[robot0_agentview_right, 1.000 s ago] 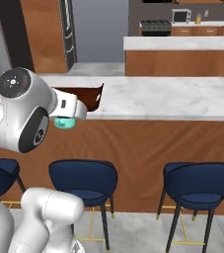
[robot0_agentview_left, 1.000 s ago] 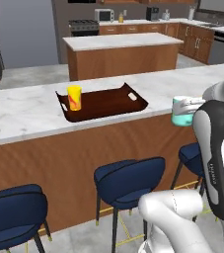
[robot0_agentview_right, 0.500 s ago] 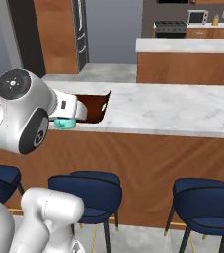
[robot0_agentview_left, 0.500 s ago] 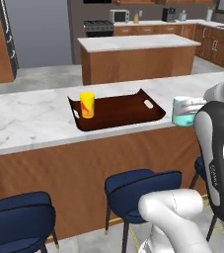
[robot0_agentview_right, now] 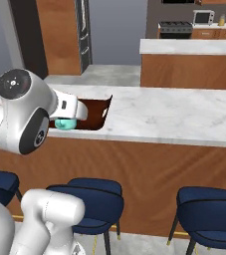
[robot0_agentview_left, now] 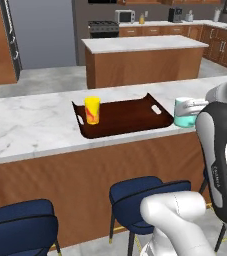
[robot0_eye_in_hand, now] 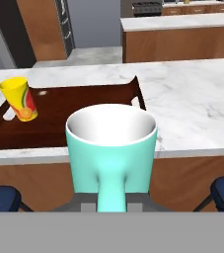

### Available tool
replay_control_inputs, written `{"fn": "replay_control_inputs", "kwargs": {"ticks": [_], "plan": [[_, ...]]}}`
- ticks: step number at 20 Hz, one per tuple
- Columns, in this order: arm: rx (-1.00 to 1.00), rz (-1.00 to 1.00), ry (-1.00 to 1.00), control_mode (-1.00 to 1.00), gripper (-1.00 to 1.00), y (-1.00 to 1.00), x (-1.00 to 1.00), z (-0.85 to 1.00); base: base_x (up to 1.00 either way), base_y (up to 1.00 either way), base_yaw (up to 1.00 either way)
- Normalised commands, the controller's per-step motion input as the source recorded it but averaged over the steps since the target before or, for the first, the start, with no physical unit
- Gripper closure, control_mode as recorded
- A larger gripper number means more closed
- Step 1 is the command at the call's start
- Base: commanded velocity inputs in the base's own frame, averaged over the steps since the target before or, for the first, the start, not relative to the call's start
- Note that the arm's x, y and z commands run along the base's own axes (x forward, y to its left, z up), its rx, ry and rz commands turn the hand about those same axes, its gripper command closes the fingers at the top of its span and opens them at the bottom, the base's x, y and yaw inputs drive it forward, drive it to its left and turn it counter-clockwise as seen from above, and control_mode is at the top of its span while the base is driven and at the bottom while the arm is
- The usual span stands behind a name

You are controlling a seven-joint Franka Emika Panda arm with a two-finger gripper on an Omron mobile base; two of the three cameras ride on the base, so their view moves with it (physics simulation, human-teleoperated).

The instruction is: There is a tray on the dining counter. Grab the cup, mug, and pitcher and place them on the tray. The pitcher may be placed next to the tray if it cannot fit the tray.

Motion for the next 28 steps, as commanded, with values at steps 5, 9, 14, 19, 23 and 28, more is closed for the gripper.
{"fn": "replay_control_inputs", "kwargs": {"ticks": [5, 9, 14, 19, 23, 28], "plan": [[0.0, 0.04, 0.0, -1.0, 1.0, 0.22, 0.4, 0.0, 0.25, 0.08, 0.0], [0.0, 0.06, 0.0, -1.0, 1.0, 0.48, 0.63, 0.0, 0.0, 0.0, 0.0], [0.0, 0.06, 0.0, -1.0, 1.0, 0.52, 0.51, -0.04, 0.0, 0.0, 0.0], [0.0, 0.05, 0.0, -1.0, 1.0, 0.5, 0.44, -0.21, 0.0, 0.0, 0.0], [0.0, 0.03, 0.0, -1.0, 1.0, 0.48, 0.47, -0.37, 0.0, 0.0, 0.0], [0.0, 0.0, 0.0, -1.0, 1.0, 0.24, 0.47, -0.18, 0.0, 0.0, 0.0]]}}
